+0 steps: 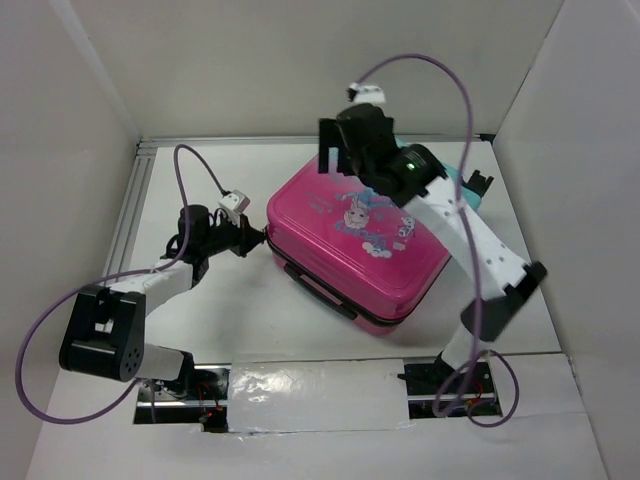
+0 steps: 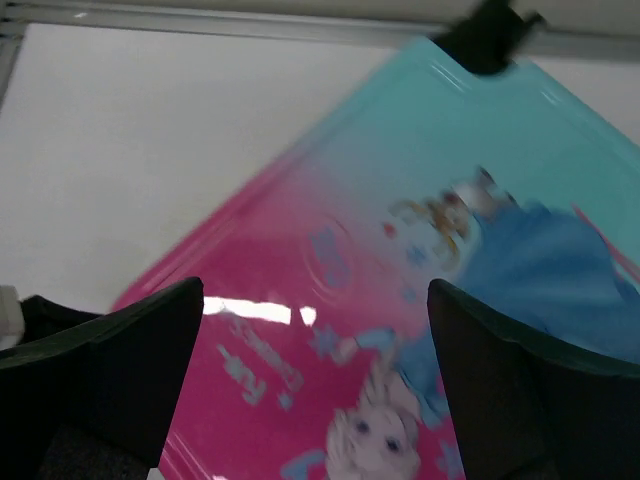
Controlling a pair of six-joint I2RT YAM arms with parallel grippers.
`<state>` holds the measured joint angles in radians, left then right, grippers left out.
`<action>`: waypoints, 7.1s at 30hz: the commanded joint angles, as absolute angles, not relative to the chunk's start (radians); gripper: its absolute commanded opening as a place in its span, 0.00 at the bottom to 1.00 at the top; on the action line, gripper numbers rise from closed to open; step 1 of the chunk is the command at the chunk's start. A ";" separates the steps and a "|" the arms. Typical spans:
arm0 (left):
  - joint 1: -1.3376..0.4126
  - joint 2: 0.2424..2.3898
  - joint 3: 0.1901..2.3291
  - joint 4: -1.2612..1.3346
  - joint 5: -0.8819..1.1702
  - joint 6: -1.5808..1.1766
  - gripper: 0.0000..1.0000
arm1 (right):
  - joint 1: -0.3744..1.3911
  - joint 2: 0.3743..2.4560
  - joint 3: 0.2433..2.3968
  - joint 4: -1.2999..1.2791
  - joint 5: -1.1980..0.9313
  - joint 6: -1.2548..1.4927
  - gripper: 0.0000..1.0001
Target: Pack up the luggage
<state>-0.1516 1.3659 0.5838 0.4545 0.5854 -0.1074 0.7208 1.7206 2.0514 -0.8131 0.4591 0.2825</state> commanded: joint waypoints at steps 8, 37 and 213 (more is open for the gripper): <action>-0.156 1.413 0.718 0.571 0.643 0.028 0.00 | 0.585 1.169 1.504 -1.202 0.723 0.925 0.99; -0.324 1.375 0.704 0.468 0.580 0.110 0.00 | -0.103 1.580 1.151 -0.059 -0.099 0.508 0.92; -0.907 1.355 0.477 0.810 0.157 -0.179 0.84 | 0.503 2.390 2.148 -0.583 -0.668 -0.169 0.79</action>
